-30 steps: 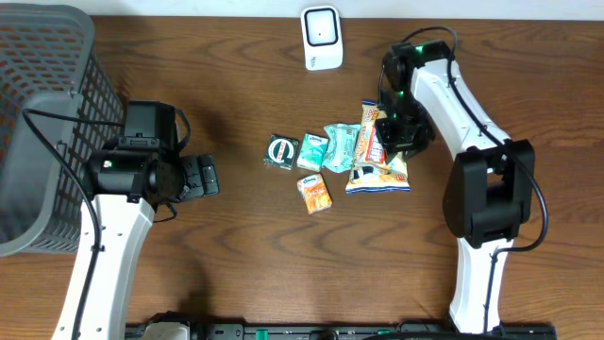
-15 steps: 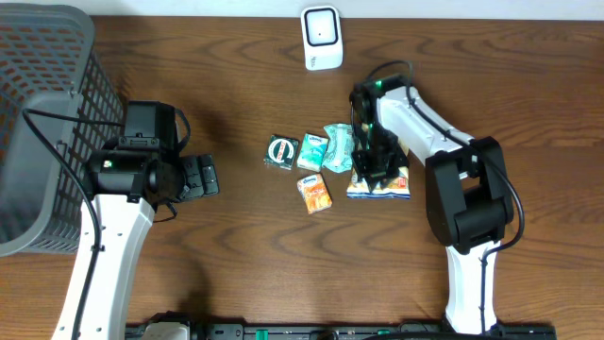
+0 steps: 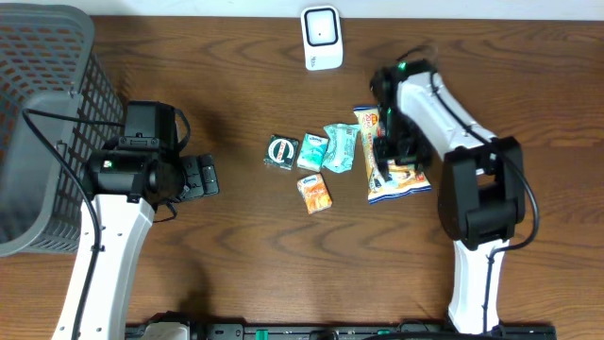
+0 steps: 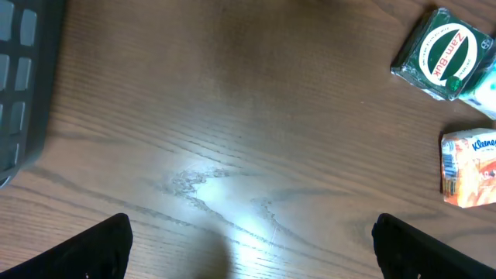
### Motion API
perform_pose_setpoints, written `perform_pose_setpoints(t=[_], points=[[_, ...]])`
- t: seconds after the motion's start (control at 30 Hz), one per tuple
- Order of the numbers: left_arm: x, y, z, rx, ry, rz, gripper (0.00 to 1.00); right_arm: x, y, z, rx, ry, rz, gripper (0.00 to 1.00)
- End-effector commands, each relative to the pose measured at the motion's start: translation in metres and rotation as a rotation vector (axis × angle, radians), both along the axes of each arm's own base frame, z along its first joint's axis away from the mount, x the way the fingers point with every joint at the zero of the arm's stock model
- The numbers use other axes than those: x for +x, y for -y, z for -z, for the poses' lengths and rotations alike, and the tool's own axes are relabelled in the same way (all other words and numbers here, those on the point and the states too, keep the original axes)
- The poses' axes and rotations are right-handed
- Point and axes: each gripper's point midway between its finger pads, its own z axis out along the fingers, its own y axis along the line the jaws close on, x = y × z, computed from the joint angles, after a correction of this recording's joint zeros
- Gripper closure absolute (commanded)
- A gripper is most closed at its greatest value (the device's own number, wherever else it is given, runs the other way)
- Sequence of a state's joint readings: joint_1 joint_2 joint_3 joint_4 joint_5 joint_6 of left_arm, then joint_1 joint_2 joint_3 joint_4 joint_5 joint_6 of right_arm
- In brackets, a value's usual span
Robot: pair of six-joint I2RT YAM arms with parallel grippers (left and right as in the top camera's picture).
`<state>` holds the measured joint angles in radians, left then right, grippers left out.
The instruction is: Scan the item barcode
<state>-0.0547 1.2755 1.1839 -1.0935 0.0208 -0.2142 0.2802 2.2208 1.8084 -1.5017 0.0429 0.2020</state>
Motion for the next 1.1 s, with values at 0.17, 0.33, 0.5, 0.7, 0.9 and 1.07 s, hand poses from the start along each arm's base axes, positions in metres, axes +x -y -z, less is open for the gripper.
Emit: perform_pose_setpoints(t=[0.17,0.33,0.5,0.7,0.9,1.07], points=[[-0.001,0.0,0.003,0.001,-0.01,-0.014,0.02,0.055,-0.016,-0.012,0.063,0.215,0.012,0.51],[-0.001,0.0,0.003,0.001,-0.01,-0.014,0.02,0.082,-0.021,0.002,0.081,0.327,0.011,0.58],[-0.001,0.0,0.003,0.001,-0.01,-0.014,0.02,0.1,-0.025,0.025,0.104,0.417,0.032,0.51],[-0.001,0.0,0.003,0.001,-0.01,-0.014,0.02,0.107,-0.027,0.036,0.116,0.458,0.033,0.07],[-0.001,0.0,0.003,0.001,-0.01,-0.014,0.02,0.111,-0.028,-0.006,0.113,0.449,0.033,0.01],[-0.001,0.0,0.003,0.001,-0.01,-0.014,0.02,0.09,-0.022,-0.048,0.088,0.363,0.029,0.01]])
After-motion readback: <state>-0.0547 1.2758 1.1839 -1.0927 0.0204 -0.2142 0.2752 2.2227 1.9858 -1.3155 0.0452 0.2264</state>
